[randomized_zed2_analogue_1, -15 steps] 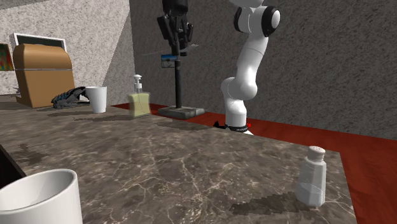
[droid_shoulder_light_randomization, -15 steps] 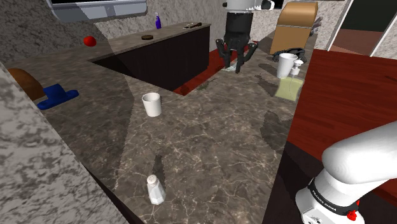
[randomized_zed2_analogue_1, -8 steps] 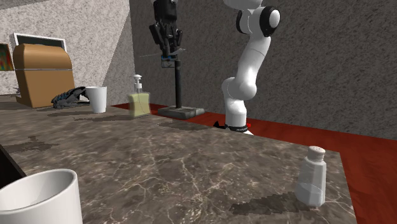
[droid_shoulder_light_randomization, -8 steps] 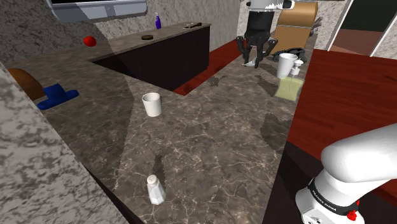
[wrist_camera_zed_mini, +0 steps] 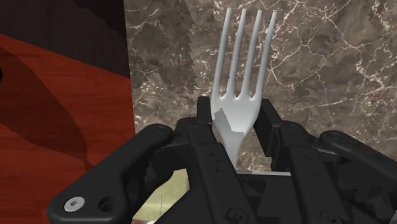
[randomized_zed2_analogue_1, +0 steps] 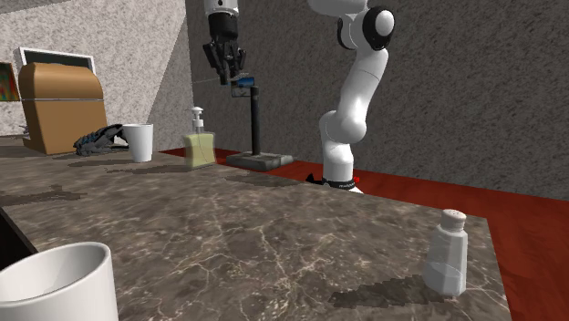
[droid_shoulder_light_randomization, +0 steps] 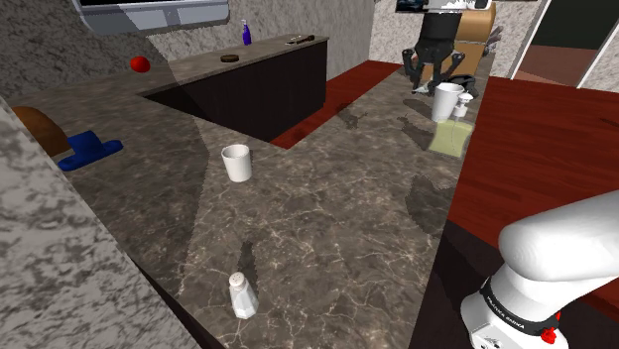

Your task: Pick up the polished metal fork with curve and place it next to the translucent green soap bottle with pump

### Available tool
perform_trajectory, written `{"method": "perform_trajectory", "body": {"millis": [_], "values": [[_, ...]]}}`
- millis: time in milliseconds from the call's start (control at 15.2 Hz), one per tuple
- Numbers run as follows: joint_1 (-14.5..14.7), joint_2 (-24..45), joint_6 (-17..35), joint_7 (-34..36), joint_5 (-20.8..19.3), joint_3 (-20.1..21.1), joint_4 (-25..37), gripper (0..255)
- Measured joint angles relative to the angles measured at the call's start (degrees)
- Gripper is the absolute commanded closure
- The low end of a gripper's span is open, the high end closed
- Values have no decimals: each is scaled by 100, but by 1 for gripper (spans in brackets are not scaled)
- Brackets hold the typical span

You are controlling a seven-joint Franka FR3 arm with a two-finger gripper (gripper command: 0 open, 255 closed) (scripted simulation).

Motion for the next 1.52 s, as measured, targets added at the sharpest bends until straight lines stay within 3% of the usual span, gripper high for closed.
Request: {"method": "perform_trajectory", "body": {"millis": [858, 1518], "values": [[-574, 782, 50, -1643, -557, -1139, 638, 255], [-599, 674, 788, -1725, -579, -1180, -210, 255]]}}
